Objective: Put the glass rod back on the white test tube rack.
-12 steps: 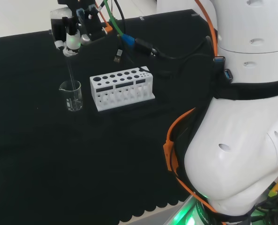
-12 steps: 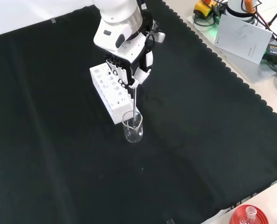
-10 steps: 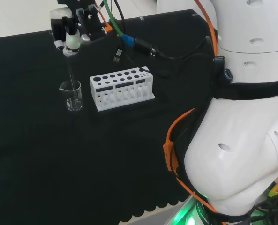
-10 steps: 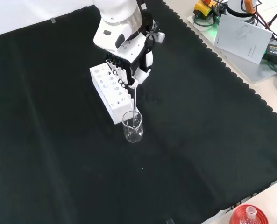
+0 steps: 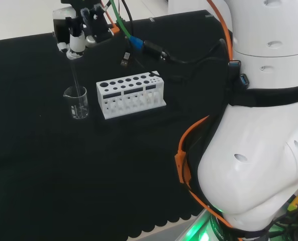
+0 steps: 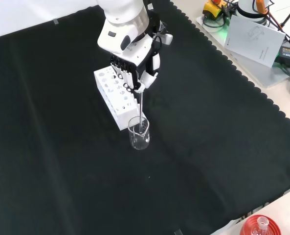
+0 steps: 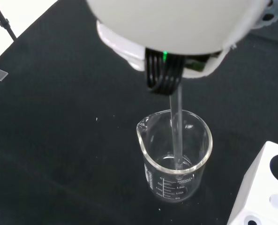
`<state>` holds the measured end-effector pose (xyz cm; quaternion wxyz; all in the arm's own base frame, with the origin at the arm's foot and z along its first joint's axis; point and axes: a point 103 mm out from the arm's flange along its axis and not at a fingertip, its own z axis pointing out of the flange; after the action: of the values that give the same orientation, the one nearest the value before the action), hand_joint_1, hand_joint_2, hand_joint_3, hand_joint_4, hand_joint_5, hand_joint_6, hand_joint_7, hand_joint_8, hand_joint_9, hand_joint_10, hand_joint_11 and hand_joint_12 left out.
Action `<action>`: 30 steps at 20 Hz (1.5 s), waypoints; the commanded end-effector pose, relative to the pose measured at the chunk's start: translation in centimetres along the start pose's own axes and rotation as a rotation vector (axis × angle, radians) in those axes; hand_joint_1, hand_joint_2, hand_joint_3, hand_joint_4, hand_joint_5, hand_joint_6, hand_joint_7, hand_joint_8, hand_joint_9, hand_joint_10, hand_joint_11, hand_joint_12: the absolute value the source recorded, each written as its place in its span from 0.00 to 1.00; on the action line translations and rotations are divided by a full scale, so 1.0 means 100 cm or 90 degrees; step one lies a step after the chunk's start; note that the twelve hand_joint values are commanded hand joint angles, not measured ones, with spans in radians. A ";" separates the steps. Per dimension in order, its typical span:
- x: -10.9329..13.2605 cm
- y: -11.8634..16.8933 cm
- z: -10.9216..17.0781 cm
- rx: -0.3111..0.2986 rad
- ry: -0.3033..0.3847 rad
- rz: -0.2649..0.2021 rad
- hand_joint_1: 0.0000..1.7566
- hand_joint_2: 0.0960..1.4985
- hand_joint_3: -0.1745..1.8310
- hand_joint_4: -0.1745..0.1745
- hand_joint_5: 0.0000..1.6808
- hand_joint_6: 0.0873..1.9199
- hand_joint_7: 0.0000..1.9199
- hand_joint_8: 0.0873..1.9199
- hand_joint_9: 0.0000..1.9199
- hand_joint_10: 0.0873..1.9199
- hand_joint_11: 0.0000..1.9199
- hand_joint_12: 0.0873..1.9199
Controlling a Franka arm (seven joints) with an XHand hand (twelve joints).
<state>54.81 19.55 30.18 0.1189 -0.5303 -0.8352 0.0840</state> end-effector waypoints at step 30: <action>-0.085 -0.097 -0.106 -0.135 -0.024 0.104 0.83 0.27 0.52 0.00 0.73 0.32 0.74 0.27 0.90 0.00 0.84 0.21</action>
<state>52.52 11.19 41.61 0.0403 -0.5914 -0.8052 0.0147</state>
